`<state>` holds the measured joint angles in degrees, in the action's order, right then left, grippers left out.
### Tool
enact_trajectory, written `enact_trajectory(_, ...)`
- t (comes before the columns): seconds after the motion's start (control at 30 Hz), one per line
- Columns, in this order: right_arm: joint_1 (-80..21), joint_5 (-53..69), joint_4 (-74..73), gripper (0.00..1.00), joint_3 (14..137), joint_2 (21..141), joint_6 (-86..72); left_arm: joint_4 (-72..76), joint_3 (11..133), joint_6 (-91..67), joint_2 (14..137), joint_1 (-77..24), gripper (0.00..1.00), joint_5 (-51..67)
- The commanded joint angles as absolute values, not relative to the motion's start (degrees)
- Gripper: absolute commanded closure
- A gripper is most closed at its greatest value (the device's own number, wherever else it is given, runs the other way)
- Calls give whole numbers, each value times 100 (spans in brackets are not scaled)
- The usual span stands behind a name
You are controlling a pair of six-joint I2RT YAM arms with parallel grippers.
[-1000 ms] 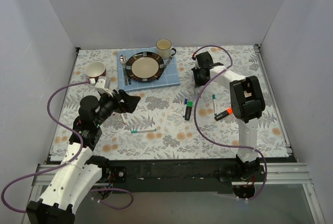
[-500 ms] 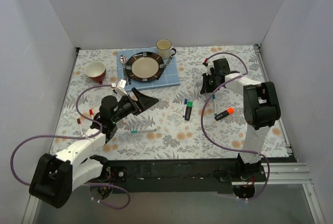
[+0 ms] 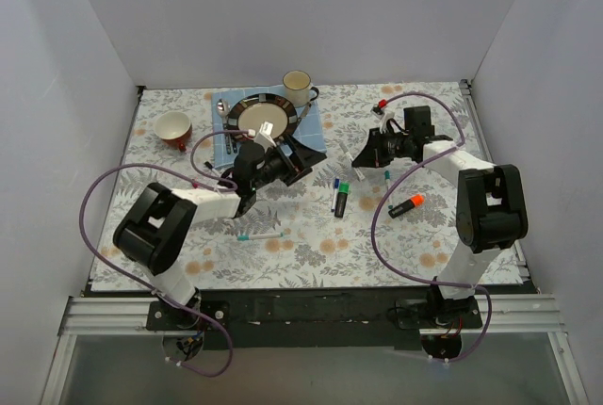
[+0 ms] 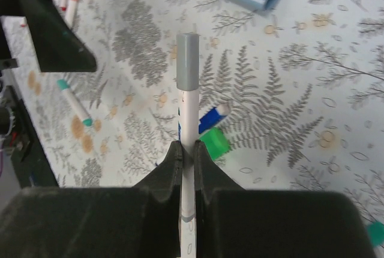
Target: Open the pen caps
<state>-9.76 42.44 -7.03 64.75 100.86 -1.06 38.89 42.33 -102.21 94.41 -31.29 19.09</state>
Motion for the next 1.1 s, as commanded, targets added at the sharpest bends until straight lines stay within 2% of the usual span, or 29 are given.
enact_trajectory(0.0, -949, 5614, -290, 99, 6258, 9853, -18, 3859, 4895, -9958, 9720, -3357, 10, 1539)
enact_trajectory(0.2, -976, 6125, -150, 99, 6188, 9817, -97, 3604, 5264, -9721, 10133, -3507, 18, 1099)
enact_trajectory(0.43, -1072, 6293, -62, 99, 6135, 9782, -114, 2997, 5791, -9378, 10353, -3665, 21, 519)
enact_trajectory(0.8, -1134, 6284, -61, 99, 6135, 9835, -105, 3032, 6056, -9281, 10538, -3709, 44, 703)
enact_trajectory(1.07, -1134, 6258, -70, 99, 6152, 9861, -88, 3024, 6108, -9211, 10538, -3823, 47, 712)
